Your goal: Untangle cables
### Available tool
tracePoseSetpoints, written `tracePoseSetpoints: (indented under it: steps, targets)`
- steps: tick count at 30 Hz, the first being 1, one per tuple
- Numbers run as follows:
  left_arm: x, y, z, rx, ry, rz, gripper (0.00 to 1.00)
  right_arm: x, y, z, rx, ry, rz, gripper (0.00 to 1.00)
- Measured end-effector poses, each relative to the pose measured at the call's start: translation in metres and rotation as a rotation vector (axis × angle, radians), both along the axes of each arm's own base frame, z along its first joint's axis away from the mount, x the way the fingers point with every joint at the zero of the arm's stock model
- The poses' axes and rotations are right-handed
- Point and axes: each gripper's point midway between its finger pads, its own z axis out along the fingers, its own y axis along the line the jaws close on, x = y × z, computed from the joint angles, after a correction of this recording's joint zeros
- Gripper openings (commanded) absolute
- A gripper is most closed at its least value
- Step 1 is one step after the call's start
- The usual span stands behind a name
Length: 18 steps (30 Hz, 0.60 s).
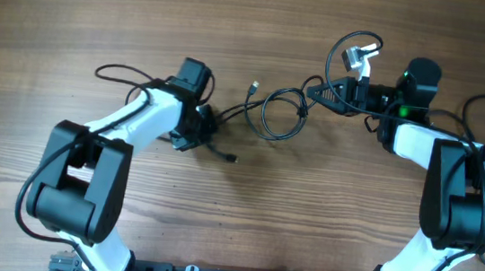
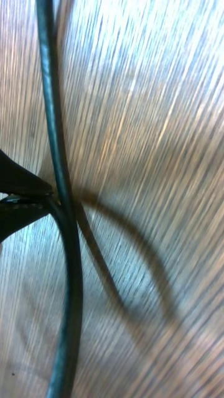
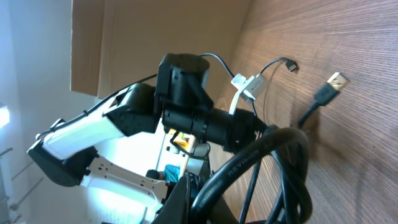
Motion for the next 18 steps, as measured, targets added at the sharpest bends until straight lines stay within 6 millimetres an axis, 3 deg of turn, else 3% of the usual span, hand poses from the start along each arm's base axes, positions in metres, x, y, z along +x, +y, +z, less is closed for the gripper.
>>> tracePoseSetpoints:
  steps: [3,6,8,10,13,18]
  targets:
    - [-0.007,0.007,0.004,-0.055,0.047,-0.055,0.28,0.000,0.000,0.000,0.000,-0.001,0.000,0.04]
    - [-0.011,0.012,0.016,-0.087,0.069,-0.144,0.48,0.000,0.000,0.000,0.000,-0.001,0.000,0.04]
    - [0.007,0.007,0.034,-0.101,-0.009,-0.199,0.66,0.000,0.000,0.000,0.000,-0.001,0.000,0.04]
    - [0.034,-0.001,0.070,-0.122,-0.159,-0.246,0.83,0.000,0.000,0.000,0.000,-0.001,0.000,0.04]
    - [0.057,-0.014,0.120,-0.140,-0.359,-0.301,0.91,0.000,0.000,0.000,0.000,-0.001,0.000,0.04]
    - [0.064,-0.050,0.135,-0.153,-0.487,-0.456,0.91,0.000,0.000,0.000,0.000,-0.001,0.000,0.04]
